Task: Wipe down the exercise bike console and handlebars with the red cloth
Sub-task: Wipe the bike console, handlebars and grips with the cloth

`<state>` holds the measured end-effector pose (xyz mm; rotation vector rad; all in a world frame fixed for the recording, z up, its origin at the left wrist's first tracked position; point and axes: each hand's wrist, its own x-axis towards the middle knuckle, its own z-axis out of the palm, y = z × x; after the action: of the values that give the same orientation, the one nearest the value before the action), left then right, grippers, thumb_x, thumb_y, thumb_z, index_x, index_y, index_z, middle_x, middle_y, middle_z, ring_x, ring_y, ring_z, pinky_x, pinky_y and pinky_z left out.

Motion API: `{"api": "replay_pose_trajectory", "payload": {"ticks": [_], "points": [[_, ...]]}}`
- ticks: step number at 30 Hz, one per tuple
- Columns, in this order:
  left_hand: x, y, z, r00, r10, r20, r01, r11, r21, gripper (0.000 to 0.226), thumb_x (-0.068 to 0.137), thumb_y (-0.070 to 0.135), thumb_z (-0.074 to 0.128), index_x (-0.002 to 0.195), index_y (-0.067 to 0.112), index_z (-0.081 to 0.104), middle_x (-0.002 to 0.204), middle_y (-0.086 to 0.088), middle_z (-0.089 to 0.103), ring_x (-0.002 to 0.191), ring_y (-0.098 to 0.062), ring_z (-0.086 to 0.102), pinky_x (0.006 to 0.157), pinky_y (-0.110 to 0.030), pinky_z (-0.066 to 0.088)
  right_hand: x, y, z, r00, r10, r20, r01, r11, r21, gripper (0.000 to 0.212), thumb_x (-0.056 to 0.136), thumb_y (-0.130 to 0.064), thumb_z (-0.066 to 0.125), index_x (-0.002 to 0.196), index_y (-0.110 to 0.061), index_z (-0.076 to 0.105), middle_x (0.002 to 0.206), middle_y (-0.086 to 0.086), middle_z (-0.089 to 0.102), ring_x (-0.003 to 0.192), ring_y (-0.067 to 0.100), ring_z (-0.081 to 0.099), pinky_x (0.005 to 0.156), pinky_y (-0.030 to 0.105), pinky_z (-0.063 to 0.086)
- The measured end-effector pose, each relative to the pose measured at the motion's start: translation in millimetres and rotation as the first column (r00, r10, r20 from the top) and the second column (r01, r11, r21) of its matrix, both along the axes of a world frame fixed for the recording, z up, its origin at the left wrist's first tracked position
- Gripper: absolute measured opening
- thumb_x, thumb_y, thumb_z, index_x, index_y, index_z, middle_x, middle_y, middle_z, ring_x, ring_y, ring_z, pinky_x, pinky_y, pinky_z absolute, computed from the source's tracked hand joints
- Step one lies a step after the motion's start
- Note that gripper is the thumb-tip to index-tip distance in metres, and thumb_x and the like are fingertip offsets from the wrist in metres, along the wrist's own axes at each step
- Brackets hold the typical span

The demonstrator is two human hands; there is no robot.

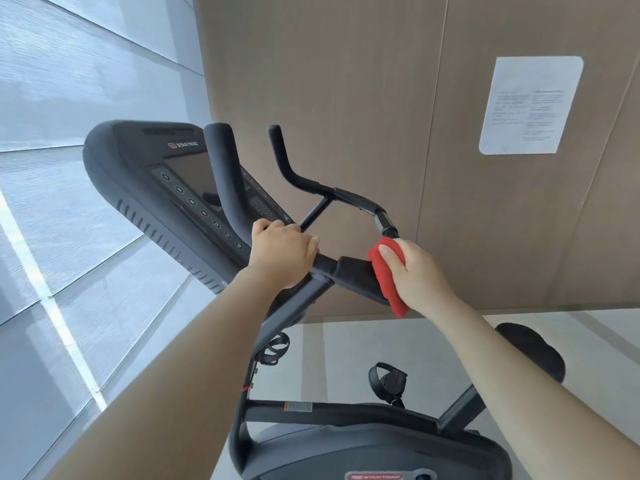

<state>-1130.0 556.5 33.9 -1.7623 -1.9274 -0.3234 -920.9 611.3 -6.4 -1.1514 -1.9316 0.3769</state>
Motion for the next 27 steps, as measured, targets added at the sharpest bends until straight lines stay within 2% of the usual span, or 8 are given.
{"api": "replay_pose_trajectory", "payload": {"ticks": [3,6,8,15,18,20,23,27], "points": [[0,1,-1,1.0,-0.004,0.005,0.004,1.0,0.016,0.05,0.1,0.034,0.022,0.083,0.019,0.066,0.088,0.002,0.06,0.09,-0.023,0.052,0.088,-0.035,0.023,-13,-18,2,0.993,0.097,-0.074,-0.089,0.991,0.105,0.043,0.096,-0.044,0.035,0.127,-0.019,0.051,0.127,-0.002,0.054,0.114,0.019,0.049,0.087,0.026,0.035],[0,1,-1,1.0,-0.005,0.002,0.005,1.0,0.008,0.051,0.1,0.034,0.021,0.084,0.018,0.067,0.089,0.001,0.06,0.092,-0.023,0.052,0.09,-0.036,0.023,-23,-36,-8,0.973,0.126,0.196,-0.172,0.955,0.242,0.054,0.092,-0.055,0.029,0.133,-0.024,0.044,0.135,-0.007,0.047,0.123,0.014,0.041,0.101,0.027,0.029],[0,0,-1,1.0,-0.007,0.0,0.007,1.0,0.004,0.051,0.1,0.035,0.021,0.086,0.018,0.067,0.09,0.001,0.06,0.093,-0.024,0.052,0.091,-0.037,0.023,-17,-39,-13,0.968,0.109,0.228,-0.173,0.944,0.282,0.052,0.092,-0.052,0.034,0.136,-0.025,0.04,0.138,-0.008,0.044,0.125,0.012,0.037,0.106,0.028,0.026],[0,-2,3,1.0,-0.021,0.008,0.021,0.999,-0.046,0.053,0.101,0.037,0.017,0.093,0.021,0.066,0.094,-0.001,0.059,0.097,-0.025,0.051,0.093,-0.038,0.025,10,-40,-25,0.989,0.145,-0.031,-0.137,0.975,0.175,0.043,0.092,-0.04,0.047,0.132,-0.023,0.047,0.133,-0.011,0.048,0.124,0.011,0.042,0.104,0.028,0.034],[0,-1,2,1.0,-0.019,-0.003,0.018,0.999,-0.036,0.052,0.1,0.036,0.017,0.091,0.02,0.066,0.094,0.0,0.059,0.097,-0.025,0.051,0.092,-0.038,0.025,-4,-45,-14,0.976,0.144,-0.165,-0.103,0.967,0.232,0.04,0.091,-0.036,0.048,0.128,-0.019,0.052,0.122,-0.014,0.052,0.117,0.009,0.048,0.098,0.018,0.035],[-1,-1,1,1.0,-0.018,-0.009,0.018,1.0,-0.022,0.051,0.101,0.036,0.019,0.091,0.02,0.066,0.094,0.0,0.06,0.097,-0.025,0.052,0.092,-0.038,0.024,-20,-50,-8,0.981,0.186,-0.061,-0.162,0.945,0.283,0.045,0.091,-0.036,0.049,0.131,-0.017,0.049,0.126,-0.011,0.051,0.118,0.007,0.045,0.1,0.013,0.03],[-2,-1,-1,1.0,-0.026,-0.014,0.026,1.0,-0.003,0.05,0.101,0.035,0.02,0.09,0.019,0.066,0.095,0.0,0.061,0.097,-0.025,0.052,0.091,-0.037,0.024,-32,-46,-16,0.959,0.131,0.251,-0.217,0.91,0.352,0.054,0.09,-0.038,0.048,0.139,-0.016,0.04,0.139,0.0,0.046,0.127,0.019,0.039,0.107,0.03,0.026],[0,-1,1,1.0,-0.015,-0.027,0.014,1.0,-0.007,0.05,0.1,0.035,0.02,0.089,0.018,0.066,0.094,0.0,0.061,0.097,-0.025,0.052,0.091,-0.038,0.025,-10,-40,-25,0.953,0.117,0.279,-0.214,0.913,0.347,0.056,0.09,-0.034,0.051,0.141,-0.016,0.037,0.142,0.001,0.043,0.131,0.019,0.037,0.109,0.032,0.028]]}}
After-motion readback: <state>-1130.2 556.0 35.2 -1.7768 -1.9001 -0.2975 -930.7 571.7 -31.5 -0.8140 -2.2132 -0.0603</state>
